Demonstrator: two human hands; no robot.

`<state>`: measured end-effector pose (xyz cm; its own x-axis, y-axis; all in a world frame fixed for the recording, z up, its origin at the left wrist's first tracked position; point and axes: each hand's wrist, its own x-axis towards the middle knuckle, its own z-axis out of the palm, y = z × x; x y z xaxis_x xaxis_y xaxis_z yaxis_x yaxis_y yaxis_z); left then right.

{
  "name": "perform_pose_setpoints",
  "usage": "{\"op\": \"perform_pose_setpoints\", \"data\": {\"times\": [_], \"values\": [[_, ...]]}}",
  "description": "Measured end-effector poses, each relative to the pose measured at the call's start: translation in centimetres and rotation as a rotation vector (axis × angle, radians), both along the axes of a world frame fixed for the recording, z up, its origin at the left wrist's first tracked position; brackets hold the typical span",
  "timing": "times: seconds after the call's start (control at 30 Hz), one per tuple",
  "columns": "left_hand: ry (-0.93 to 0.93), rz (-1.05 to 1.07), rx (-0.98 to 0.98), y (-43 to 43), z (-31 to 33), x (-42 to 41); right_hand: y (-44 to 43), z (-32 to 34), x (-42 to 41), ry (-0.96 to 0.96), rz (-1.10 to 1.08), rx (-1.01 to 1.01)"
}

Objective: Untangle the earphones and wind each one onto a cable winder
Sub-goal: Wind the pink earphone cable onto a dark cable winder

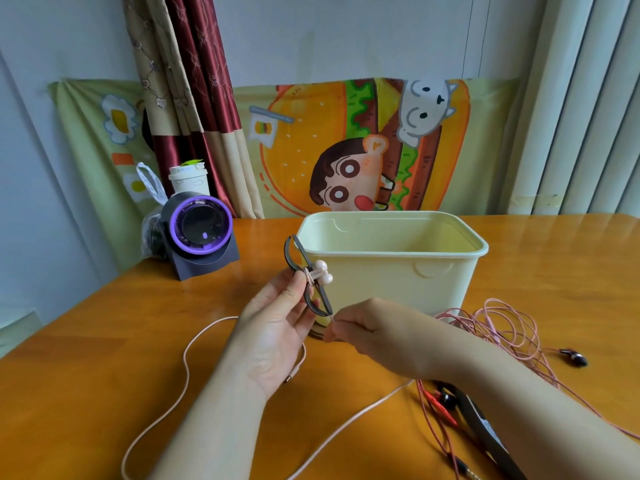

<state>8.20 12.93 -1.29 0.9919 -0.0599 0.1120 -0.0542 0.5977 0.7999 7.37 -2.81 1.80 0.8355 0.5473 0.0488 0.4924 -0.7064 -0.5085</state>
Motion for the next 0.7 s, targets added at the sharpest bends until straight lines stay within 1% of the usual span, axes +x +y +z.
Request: {"op": "perform_pose_setpoints", "data": {"times": [0.1,0.17,0.23,0.27,0.3,0.37,0.43,0.53,0.7], "values": [[-0.004,0.038,0.125,-0.3,0.0,-0.4,-0.2,0.8,-0.6,-0.047,0.005,-0.049],[-0.035,0.097,0.307,-0.2,-0.6,-0.1,-0.3,1.5,-1.2,-0.141,0.037,-0.071],[-0.067,0.094,0.504,-0.3,-0.5,-0.3,-0.5,2.6,-1.7,-0.211,0.066,-0.058],[-0.069,0.051,0.522,-0.4,-0.5,-0.4,-0.8,3.1,-1.8,-0.238,0.056,-0.021],[-0.063,-0.006,0.48,-0.6,-0.3,-0.6,-1.1,3.6,-1.8,-0.263,0.027,0.032],[-0.037,-0.128,0.313,-1.1,0.4,-1.1,-2.1,4.4,-1.4,-0.324,-0.065,0.151],[-0.012,-0.19,0.222,-1.3,0.5,-1.3,-3.0,4.8,-1.0,-0.37,-0.14,0.257],[-0.015,-0.262,0.179,-1.1,0.5,-1.3,-3.4,4.6,-0.5,-0.329,-0.149,0.435],[-0.022,-0.318,0.146,-0.7,0.3,-0.9,-3.1,4.1,-0.1,-0.318,-0.114,0.566]]}}
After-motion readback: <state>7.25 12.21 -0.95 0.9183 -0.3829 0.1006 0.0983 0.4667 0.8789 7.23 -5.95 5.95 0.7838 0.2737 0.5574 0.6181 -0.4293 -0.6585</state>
